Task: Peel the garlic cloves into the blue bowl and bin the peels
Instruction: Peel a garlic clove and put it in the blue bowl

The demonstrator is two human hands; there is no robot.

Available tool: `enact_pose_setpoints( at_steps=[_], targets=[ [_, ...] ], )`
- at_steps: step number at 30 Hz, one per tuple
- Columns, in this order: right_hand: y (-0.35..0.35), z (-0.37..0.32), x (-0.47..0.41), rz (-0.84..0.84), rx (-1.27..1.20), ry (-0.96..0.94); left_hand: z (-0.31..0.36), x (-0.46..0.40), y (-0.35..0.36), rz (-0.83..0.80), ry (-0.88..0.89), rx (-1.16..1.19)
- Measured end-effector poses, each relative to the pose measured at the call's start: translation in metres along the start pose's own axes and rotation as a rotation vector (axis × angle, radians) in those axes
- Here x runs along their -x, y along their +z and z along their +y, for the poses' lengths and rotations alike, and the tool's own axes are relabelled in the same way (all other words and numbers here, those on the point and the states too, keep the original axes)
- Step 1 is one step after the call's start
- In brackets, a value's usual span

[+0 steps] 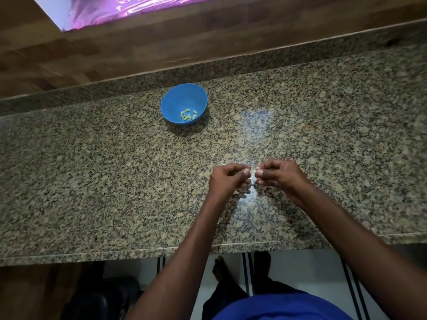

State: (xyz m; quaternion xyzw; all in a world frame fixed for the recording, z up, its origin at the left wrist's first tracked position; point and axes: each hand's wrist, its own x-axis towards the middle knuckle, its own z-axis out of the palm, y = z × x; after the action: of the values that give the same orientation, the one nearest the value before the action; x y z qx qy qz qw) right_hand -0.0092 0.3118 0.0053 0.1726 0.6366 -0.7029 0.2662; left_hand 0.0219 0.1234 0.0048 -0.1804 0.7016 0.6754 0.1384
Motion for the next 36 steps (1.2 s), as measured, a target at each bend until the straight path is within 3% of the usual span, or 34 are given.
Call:
enact_pose_setpoints(
  at_steps=[8, 11, 15, 18, 23, 28, 31, 36],
  targets=[
    [-0.002, 0.002, -0.007, 0.091, 0.024, -0.067, 0.006, -0.018, 0.006, 0.017, -0.071, 0.073],
    [-0.002, 0.006, -0.012, 0.212, 0.156, -0.138, 0.014, -0.040, 0.010, 0.140, 0.045, -0.082],
    [-0.002, 0.015, -0.014, 0.239, 0.331, -0.172, 0.020, -0.071, 0.022, 0.236, 0.138, -0.406],
    [-0.001, 0.021, -0.014, 0.273, 0.398, -0.203, 0.016, -0.073, 0.028, 0.211, 0.194, -0.603],
    [-0.002, 0.018, -0.013, 0.337, 0.554, -0.232, -0.003, -0.041, 0.010, 0.205, 0.258, -0.678],
    [-0.002, 0.019, -0.010, 0.342, 0.652, -0.176, -0.034, 0.000, 0.013, 0.067, 0.456, -1.067],
    [-0.001, 0.022, -0.004, 0.351, 0.684, -0.168, -0.048, 0.014, 0.009, 0.072, 0.508, -1.080],
    [0.006, 0.041, 0.006, 0.329, 0.641, -0.163, -0.068, 0.035, 0.002, 0.218, 0.521, -1.110]
  ],
)
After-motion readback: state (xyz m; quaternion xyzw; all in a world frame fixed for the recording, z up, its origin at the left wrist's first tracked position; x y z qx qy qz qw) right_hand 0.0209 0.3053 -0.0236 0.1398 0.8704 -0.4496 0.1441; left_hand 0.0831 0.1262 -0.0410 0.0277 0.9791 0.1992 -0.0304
